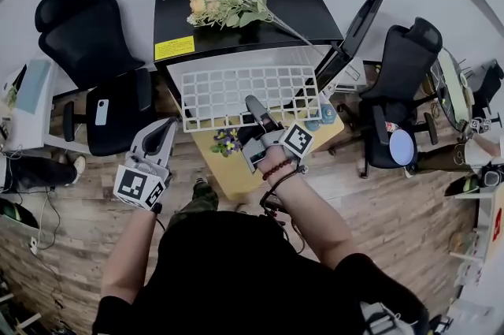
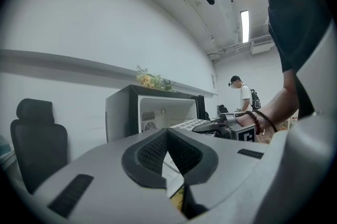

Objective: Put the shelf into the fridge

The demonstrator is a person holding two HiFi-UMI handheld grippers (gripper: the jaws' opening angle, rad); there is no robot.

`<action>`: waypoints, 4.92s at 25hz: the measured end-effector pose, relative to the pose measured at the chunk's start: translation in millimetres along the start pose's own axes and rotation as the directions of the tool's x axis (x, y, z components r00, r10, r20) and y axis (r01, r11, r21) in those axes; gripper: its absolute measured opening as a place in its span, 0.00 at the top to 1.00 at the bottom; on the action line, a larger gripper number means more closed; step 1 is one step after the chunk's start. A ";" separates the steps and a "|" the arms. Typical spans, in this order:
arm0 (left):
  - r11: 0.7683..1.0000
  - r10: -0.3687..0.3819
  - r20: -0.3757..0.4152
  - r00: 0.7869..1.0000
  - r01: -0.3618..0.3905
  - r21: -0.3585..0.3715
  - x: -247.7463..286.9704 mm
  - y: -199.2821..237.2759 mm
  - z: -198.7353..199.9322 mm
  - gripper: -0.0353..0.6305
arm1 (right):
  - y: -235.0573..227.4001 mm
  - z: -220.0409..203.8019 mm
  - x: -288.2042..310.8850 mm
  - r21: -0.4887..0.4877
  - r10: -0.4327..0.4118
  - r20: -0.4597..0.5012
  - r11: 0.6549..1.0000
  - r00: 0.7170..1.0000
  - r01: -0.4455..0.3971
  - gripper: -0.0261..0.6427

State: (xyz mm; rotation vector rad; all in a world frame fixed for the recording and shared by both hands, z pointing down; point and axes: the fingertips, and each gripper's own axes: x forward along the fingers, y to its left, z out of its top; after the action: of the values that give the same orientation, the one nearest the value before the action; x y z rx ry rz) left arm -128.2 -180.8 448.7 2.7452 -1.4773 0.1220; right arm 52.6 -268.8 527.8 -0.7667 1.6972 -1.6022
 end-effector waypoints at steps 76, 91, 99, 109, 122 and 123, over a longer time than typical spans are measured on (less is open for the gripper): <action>1.000 -0.009 0.024 1.000 0.009 0.005 25.8 -2.4 -7.7 0.92 | -3.8 25.2 51.6 -0.025 -0.064 -0.148 0.998 0.987 0.061 0.90; 1.000 0.008 0.022 1.000 -0.008 -0.014 27.7 11.2 -8.6 0.92 | -5.4 38.0 85.3 -0.049 -0.082 -0.142 0.996 0.987 0.076 0.90; 1.000 0.003 0.025 1.000 -0.003 -0.015 26.1 9.5 -9.3 0.92 | -7.3 39.7 86.9 -0.055 -0.092 -0.139 0.995 0.986 0.085 0.90; 1.000 0.004 0.022 1.000 -0.003 -0.016 23.0 7.8 -9.5 0.92 | -6.5 43.7 96.9 -0.053 -0.088 -0.140 0.995 0.986 0.082 0.90; 1.000 0.008 0.022 1.000 -0.008 -0.015 19.5 10.8 -10.5 0.92 | -7.6 48.7 108.2 -0.078 -0.092 -0.142 0.994 0.986 0.081 0.89; 1.000 0.008 0.023 1.000 -0.008 -0.013 18.9 10.6 -10.0 0.92 | -7.8 49.3 108.6 -0.080 -0.088 -0.143 0.994 0.986 0.078 0.90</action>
State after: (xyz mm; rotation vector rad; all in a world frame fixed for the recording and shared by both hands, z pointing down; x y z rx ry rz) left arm -127.2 -201.9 460.0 2.7401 -1.4890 0.0811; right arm 26.3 -385.4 526.4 -0.7822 1.8591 -1.6966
